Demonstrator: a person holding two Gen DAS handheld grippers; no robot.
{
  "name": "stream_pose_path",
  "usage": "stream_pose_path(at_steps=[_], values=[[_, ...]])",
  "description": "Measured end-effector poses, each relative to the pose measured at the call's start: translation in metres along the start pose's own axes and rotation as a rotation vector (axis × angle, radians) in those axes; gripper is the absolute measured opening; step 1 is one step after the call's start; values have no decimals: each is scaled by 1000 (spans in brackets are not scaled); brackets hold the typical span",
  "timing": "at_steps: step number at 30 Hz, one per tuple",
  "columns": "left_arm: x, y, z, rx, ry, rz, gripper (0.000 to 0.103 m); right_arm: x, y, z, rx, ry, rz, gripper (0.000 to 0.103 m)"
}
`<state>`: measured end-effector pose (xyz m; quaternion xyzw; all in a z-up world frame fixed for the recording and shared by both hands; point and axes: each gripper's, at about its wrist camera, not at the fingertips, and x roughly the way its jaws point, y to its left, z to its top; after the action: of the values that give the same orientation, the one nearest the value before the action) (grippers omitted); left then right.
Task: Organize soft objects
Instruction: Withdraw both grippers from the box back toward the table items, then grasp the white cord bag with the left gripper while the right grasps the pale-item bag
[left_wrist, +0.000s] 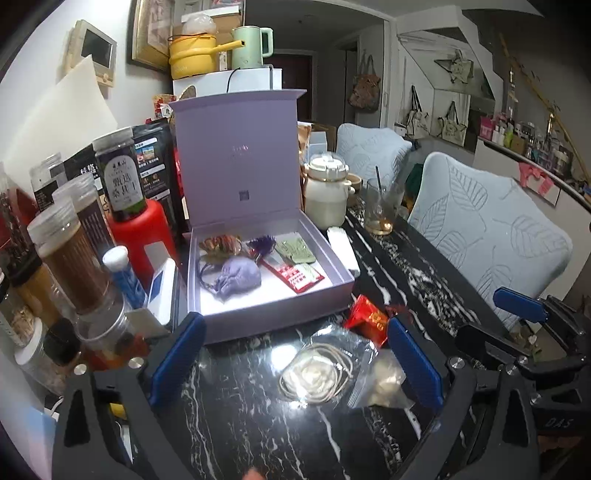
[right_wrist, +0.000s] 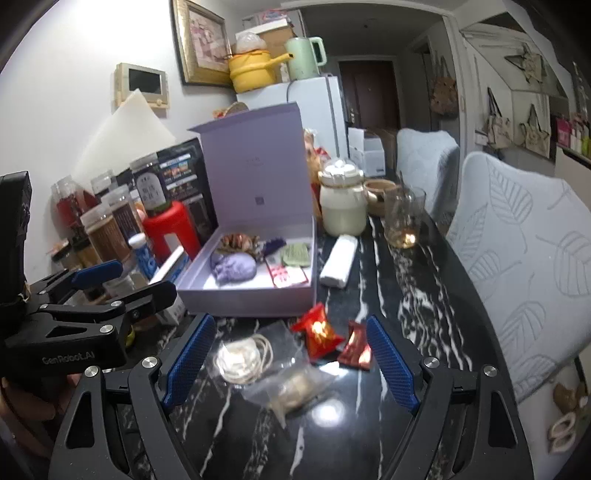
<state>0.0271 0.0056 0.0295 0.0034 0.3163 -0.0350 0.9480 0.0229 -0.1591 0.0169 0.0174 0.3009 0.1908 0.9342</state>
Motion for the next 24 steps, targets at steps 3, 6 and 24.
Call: stream_pose_path(at_steps=[3,6,24], values=[[5,0,-9,4,16,-1,100,2,-1,-10,8,18,-7,85],[11,-1,-16,7,35,3,100,7,-3,-21,23,37,0,85],[52,8,-54,25,129,-7,100,51,-16,-56,91,160,-33,85]])
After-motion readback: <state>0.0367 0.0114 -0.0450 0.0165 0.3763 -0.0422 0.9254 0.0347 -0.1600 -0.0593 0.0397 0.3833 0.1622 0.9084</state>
